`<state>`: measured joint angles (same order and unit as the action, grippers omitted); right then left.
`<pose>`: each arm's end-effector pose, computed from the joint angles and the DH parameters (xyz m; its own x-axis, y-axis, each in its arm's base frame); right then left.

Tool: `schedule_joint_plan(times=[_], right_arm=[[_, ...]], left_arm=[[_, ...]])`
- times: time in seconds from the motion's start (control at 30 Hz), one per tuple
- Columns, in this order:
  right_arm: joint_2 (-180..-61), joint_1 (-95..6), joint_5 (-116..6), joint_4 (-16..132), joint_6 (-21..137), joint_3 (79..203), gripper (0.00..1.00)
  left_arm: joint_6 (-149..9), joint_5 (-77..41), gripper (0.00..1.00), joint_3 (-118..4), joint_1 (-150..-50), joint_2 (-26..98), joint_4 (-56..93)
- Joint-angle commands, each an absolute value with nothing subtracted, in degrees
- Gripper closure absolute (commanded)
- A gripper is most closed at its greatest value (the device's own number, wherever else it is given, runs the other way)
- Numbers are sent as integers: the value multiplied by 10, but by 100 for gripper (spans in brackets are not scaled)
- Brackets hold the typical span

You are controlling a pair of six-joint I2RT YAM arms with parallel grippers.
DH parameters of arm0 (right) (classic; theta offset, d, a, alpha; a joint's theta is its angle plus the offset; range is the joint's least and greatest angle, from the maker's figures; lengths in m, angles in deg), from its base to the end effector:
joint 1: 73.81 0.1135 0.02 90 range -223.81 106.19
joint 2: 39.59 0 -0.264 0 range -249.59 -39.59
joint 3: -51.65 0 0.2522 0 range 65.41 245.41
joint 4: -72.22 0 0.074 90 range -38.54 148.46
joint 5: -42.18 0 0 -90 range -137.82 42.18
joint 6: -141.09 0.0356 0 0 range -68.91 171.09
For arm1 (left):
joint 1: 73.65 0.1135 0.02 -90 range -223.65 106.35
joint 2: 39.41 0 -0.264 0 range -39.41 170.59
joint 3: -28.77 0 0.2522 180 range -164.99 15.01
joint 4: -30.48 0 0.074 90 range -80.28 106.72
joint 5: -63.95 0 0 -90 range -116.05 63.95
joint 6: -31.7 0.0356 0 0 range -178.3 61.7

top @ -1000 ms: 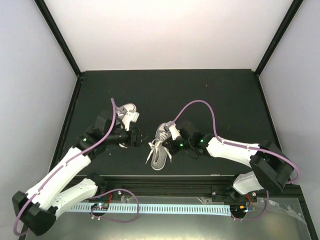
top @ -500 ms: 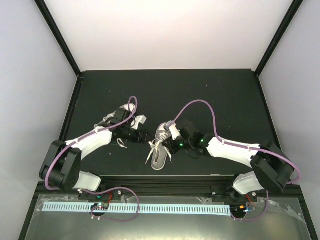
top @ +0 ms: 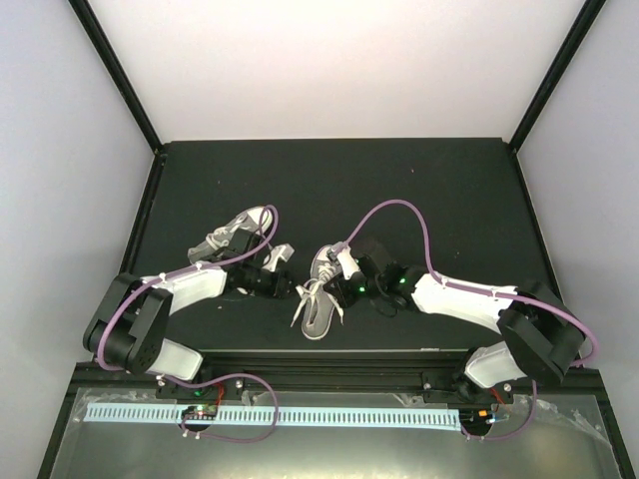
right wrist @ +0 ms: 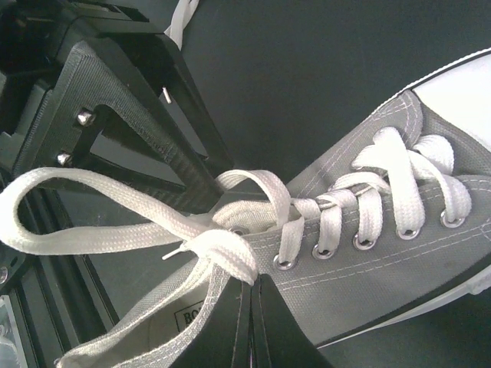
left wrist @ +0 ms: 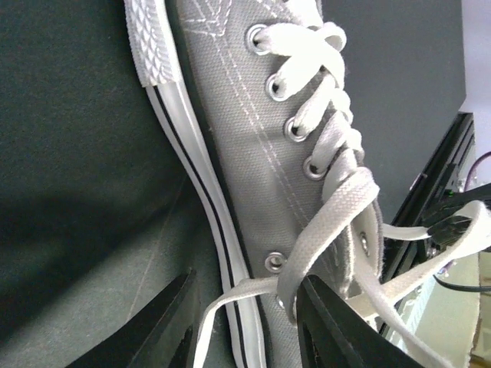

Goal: Tie the shoes
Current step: Wrap the shoelace around the shoelace, then cross the shoelace with the shoelace.

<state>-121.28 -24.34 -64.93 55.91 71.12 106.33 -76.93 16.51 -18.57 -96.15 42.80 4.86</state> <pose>0.1773 0.2235 0.1861 -0.7153 -0.3329 -0.6144 -0.6605 0.6093 0.4388 0.2130 -0.1143 0.1437 -0.9503 0.1389 -0.2787 0.3019 0.6304 -0.7151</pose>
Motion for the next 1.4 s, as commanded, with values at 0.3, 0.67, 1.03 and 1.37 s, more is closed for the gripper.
schedule_joint_plan(times=[0.3,0.67,1.03,1.37], right_arm=[[-1227,-244,-649,558,712,1097,98],[-1263,-245,-650,543,709,1136,98],[-1287,-240,-676,559,722,1132,99],[-1308,-226,-688,565,723,1142,98]], left_arm=[[-780,234,84,-181,-969,446,122],[-783,210,98,-186,-968,377,150],[-776,207,99,-172,-969,356,147],[-778,210,98,-164,-974,361,152]])
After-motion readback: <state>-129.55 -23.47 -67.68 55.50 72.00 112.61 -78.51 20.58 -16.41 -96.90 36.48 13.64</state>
